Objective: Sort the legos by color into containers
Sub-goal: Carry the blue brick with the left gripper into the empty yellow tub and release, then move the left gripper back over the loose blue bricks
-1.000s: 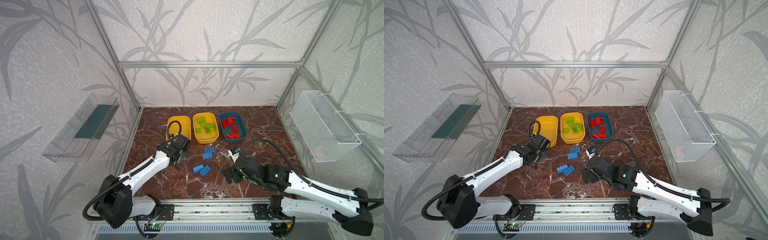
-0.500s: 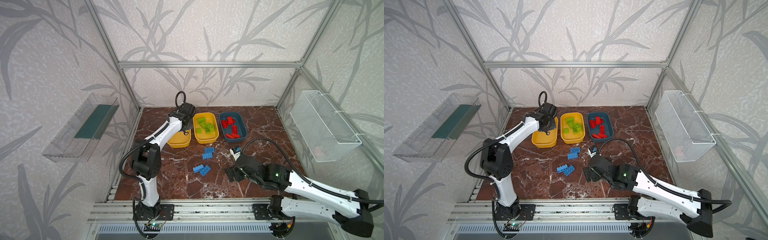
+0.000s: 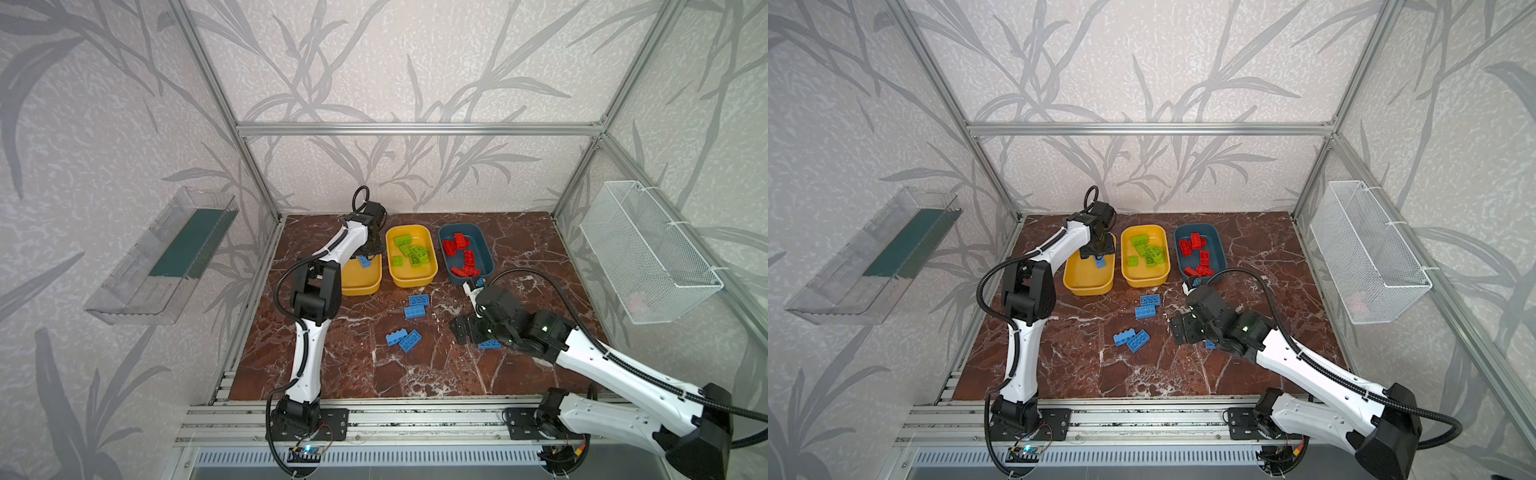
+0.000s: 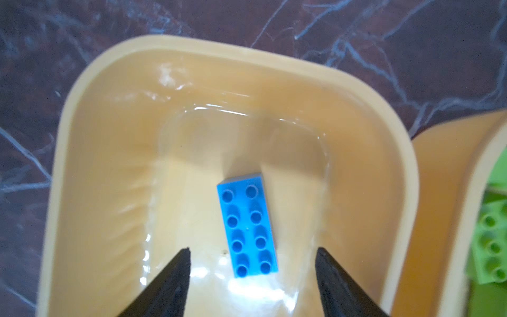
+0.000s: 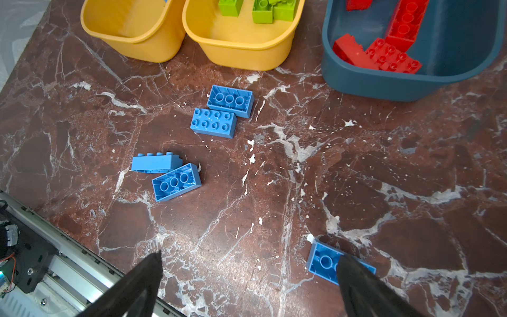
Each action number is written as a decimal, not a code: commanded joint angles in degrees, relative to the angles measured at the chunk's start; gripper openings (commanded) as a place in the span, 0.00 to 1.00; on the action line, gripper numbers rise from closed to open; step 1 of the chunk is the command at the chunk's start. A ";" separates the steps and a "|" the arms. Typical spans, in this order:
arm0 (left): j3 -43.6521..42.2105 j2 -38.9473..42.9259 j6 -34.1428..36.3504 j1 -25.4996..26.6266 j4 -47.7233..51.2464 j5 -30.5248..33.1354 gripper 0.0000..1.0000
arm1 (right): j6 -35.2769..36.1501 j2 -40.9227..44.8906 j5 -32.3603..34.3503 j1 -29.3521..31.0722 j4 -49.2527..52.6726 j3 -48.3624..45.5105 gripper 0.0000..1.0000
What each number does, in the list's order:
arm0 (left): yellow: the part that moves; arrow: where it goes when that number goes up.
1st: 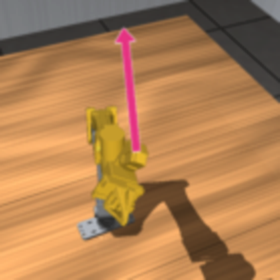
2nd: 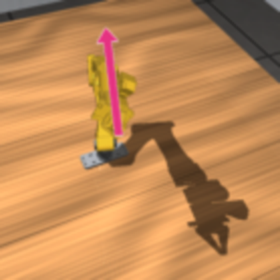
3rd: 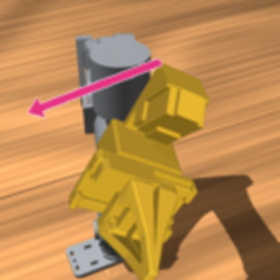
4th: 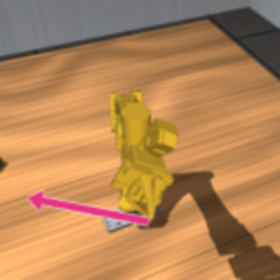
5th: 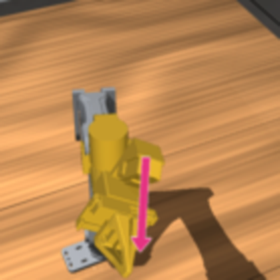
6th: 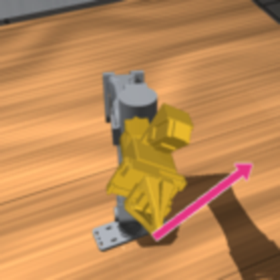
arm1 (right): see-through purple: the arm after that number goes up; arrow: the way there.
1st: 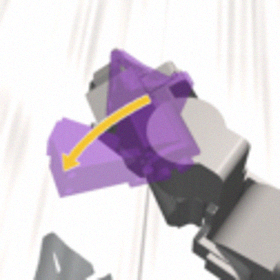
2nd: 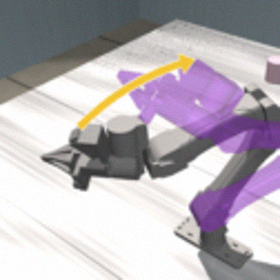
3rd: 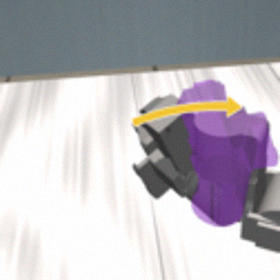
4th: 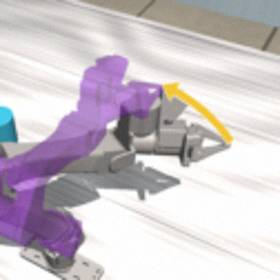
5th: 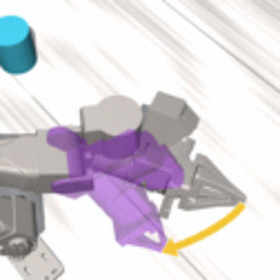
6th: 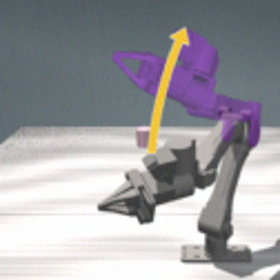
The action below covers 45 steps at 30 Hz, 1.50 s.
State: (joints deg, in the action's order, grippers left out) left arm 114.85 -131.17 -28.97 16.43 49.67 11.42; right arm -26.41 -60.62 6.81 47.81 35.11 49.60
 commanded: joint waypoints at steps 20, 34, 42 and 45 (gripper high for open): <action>-57.29 48.32 2.88 17.57 -15.34 -1.14 0.69 | -1.97 2.59 -0.59 2.40 6.61 4.12 0.99; -70.72 53.10 5.27 28.25 -20.67 -3.86 0.69 | -4.78 10.16 0.38 6.14 11.43 1.16 0.99; -68.75 46.18 6.22 29.46 -21.70 -3.64 0.70 | -5.04 14.19 2.54 6.19 14.15 0.36 0.99; -68.68 44.11 5.94 29.54 -22.84 -4.05 0.69 | -4.96 14.66 2.94 6.20 14.37 0.16 0.99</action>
State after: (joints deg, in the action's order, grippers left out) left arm 46.57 -84.36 -24.03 45.74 25.96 7.38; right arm -30.68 -46.81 8.21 53.69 47.79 50.48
